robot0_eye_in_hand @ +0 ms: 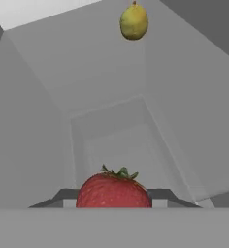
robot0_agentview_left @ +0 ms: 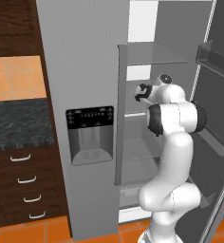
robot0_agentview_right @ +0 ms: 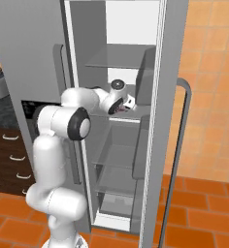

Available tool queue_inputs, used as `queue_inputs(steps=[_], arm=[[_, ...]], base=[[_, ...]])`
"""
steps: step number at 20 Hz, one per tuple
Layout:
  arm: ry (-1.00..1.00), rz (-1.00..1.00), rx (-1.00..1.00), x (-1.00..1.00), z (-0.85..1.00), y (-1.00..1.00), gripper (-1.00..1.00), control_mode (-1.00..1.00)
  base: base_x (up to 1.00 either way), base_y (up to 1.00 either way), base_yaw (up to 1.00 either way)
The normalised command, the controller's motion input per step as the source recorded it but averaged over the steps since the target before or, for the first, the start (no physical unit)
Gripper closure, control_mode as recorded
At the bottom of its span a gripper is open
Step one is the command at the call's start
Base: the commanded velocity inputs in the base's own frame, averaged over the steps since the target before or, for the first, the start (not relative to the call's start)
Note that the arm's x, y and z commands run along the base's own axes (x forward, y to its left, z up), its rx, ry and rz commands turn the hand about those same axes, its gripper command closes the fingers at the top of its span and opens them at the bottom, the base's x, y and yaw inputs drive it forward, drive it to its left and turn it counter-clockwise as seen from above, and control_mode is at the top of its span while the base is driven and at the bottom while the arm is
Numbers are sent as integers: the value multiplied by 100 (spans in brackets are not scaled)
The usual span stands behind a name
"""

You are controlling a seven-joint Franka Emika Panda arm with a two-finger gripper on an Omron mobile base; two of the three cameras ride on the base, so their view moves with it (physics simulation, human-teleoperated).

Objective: Take the strawberry from the fridge and place it on top of the pancake, located on the dining counter.

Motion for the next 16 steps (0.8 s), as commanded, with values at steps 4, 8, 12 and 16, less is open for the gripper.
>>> queue_inputs(steps=[4,8,12,16], arm=[[0,-2,0,-100,27,0,100,-100],[3,-3,1,-100,77,0,100,-100],[15,-2,0,-100,65,0,100,-100],[18,-2,0,-100,31,2,100,-100]], base=[[0,0,0],[0,0,0],[0,0,0],[0,0,0]])
